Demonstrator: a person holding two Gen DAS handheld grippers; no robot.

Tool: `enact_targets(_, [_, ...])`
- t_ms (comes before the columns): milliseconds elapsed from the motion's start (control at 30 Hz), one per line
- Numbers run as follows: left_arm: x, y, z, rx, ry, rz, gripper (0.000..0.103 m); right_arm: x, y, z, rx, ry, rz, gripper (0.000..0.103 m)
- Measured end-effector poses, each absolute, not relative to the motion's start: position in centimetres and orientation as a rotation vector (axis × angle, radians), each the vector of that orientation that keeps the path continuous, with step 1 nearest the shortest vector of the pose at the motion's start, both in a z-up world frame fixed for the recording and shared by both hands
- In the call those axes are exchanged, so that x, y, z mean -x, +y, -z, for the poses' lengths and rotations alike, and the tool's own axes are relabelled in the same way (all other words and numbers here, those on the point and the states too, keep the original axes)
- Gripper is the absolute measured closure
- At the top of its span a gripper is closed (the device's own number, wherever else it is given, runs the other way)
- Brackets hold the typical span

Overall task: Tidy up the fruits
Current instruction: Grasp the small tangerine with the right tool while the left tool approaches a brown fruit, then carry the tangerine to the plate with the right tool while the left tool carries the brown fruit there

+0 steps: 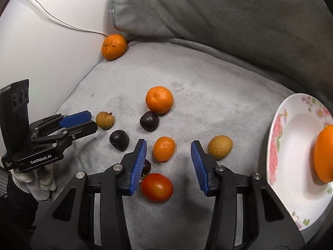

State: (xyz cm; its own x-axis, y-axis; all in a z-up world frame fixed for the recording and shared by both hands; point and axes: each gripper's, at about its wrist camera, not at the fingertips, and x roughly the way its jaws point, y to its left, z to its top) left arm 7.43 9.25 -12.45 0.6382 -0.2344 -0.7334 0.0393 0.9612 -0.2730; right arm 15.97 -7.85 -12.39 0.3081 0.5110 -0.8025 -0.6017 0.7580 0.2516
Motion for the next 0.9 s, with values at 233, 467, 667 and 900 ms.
enact_targets(233, [-8.1, 8.9, 13.0, 0.219, 0.889, 0.162, 0.063, -16.1, -6.7, 13.2, 0.132, 1.05, -0.741, 0.064])
enact_targets(467, [-8.8, 8.9, 13.0, 0.201, 0.902, 0.162, 0.068, -16.0, -5.9, 13.8, 0.164, 1.065, -0.733, 0.073])
enact_targets(667, [-9.0, 8.6, 12.8, 0.188, 0.903, 0.174, 0.079, -16.0, -5.8, 14.0, 0.168, 1.064, -0.727, 0.077])
enact_targets(900, [-8.9, 8.5, 12.8, 0.202, 0.892, 0.168, 0.079, -16.0, -6.3, 13.7, 0.139, 1.051, -0.719, 0.078])
